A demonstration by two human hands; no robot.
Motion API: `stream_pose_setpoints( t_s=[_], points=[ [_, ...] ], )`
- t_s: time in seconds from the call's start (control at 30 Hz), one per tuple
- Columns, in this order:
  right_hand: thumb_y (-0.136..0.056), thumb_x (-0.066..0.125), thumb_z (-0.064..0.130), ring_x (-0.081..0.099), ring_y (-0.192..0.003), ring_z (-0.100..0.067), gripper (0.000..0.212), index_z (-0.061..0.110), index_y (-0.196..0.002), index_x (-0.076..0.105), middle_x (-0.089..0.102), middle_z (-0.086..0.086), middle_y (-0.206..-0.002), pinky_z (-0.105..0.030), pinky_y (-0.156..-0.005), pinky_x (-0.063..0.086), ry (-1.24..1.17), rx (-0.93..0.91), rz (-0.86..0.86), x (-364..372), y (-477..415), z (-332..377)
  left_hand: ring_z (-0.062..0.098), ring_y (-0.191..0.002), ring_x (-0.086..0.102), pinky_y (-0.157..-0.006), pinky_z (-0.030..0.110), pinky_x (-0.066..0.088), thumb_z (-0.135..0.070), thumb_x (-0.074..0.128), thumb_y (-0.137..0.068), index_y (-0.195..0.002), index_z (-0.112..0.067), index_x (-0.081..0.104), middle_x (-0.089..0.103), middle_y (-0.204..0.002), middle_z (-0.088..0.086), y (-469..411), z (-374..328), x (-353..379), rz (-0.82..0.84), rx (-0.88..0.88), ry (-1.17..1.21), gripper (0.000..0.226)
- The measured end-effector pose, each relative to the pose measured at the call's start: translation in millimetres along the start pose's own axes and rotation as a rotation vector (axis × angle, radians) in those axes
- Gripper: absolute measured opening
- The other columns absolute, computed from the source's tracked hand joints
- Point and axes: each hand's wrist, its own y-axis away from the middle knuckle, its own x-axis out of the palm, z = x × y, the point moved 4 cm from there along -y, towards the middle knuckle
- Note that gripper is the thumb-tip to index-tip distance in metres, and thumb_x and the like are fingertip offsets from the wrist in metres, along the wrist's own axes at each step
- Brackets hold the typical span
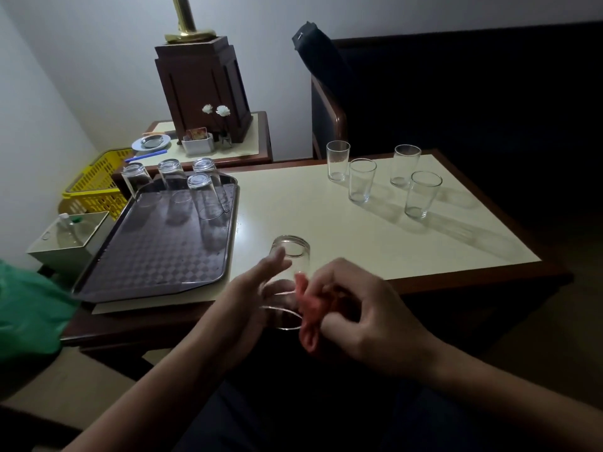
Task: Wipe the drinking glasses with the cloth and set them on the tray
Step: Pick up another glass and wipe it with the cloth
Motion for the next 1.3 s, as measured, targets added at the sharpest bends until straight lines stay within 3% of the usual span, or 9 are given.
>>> stream_pose_setpoints(
  t_s=[0.07, 0.27, 0.5, 0.63, 0.7, 0.83, 0.97, 1.13, 1.3],
  points=[
    [-0.084, 0.069, 0.004, 0.077, -0.087, -0.027, 0.026, 0.024, -0.101, 0.069, 0.077, -0.002, -0.095, -0.051, -0.082, 0.062, 0.02, 0.0, 0.095, 7, 1, 4, 0.032, -0.083, 0.067, -0.074, 0.04, 0.056, -0.052, 0.056, -0.098, -0.143, -0.012, 0.053, 0.064, -0.119, 0.027, 0, -2, -5, -0.008, -0.031, 0.044, 0.06],
    [-0.098, 0.068, 0.01, 0.074, -0.102, -0.012, 0.026, 0.033, -0.111, 0.074, 0.078, 0.01, -0.109, -0.041, -0.088, 0.062, -0.022, 0.112, -0.264, -21, -13, -14, 0.031, -0.102, 0.059, -0.076, 0.037, 0.051, -0.058, 0.061, -0.092, -0.141, -0.005, 0.053, 0.065, -0.118, 0.018, 3, 4, 9, 0.149, -0.071, 0.009, 0.073],
    [-0.091, 0.076, 0.007, 0.075, -0.095, -0.01, 0.024, 0.026, -0.106, 0.077, 0.077, 0.011, -0.102, -0.023, -0.084, 0.057, 0.051, 0.049, -0.03, -3, -4, 3, 0.034, -0.105, 0.054, -0.083, 0.043, 0.049, -0.06, 0.066, -0.089, -0.133, -0.004, 0.057, 0.06, -0.113, 0.02, -3, 5, -7, 0.07, -0.06, -0.051, 0.072],
    [-0.1, 0.069, 0.015, 0.079, -0.096, -0.028, 0.021, 0.028, -0.113, 0.078, 0.08, -0.002, -0.109, -0.052, -0.089, 0.065, -0.192, 0.297, -0.146, -14, -12, -20, 0.035, -0.099, 0.064, -0.086, 0.045, 0.051, -0.046, 0.067, -0.093, -0.139, -0.005, 0.048, 0.068, -0.114, 0.024, 0, 2, -2, 0.102, -0.087, -0.027, 0.065],
    [-0.105, 0.06, 0.014, 0.078, -0.094, -0.029, 0.028, 0.03, -0.122, 0.076, 0.078, -0.003, -0.11, -0.05, -0.084, 0.065, -0.222, 0.298, -0.117, -11, -13, -22, 0.042, -0.11, 0.067, -0.09, 0.05, 0.055, -0.034, 0.072, -0.091, -0.138, -0.002, 0.049, 0.063, -0.129, 0.035, -2, -1, -5, 0.08, -0.076, 0.096, 0.061],
    [-0.101, 0.06, 0.014, 0.057, -0.137, -0.012, 0.048, 0.015, -0.149, 0.058, 0.061, -0.001, -0.146, -0.028, -0.114, 0.046, 0.423, -0.273, -0.002, -4, -2, 4, 0.034, -0.082, 0.073, -0.075, 0.049, 0.063, -0.02, 0.065, -0.096, -0.128, 0.004, 0.057, 0.071, -0.096, 0.024, -3, -3, -12, -0.02, -0.066, 0.26, 0.041],
    [-0.105, 0.067, 0.015, 0.061, -0.133, -0.025, 0.039, -0.002, -0.139, 0.064, 0.063, -0.018, -0.143, -0.032, -0.114, 0.049, 0.741, -0.632, -0.029, -5, -5, 3, 0.038, -0.111, 0.064, -0.101, 0.056, 0.052, -0.022, 0.066, -0.097, -0.132, 0.001, 0.058, 0.065, -0.117, 0.022, 3, -3, -5, 0.12, -0.047, 0.26, 0.042],
    [-0.097, 0.077, 0.025, 0.076, -0.097, -0.007, 0.022, 0.02, -0.119, 0.075, 0.08, 0.007, -0.105, -0.027, -0.082, 0.062, 0.15, -0.008, -0.269, -40, -15, -4, 0.034, -0.12, 0.064, -0.097, 0.036, 0.057, -0.007, 0.08, -0.076, -0.131, 0.004, 0.053, 0.065, -0.131, 0.024, 10, -24, -3, 0.182, 0.272, -0.115, 0.062],
    [-0.091, 0.075, 0.028, 0.074, -0.07, -0.019, 0.029, 0.003, -0.105, 0.082, 0.078, -0.017, -0.093, -0.026, -0.059, 0.061, -0.695, 0.668, 0.297, -11, -14, -26, 0.02, -0.126, 0.063, -0.099, 0.032, 0.055, -0.012, 0.092, -0.068, -0.115, -0.01, 0.057, 0.067, -0.13, -0.003, 21, -47, -10, 0.12, 0.816, -0.746, 0.059]
  ],
)
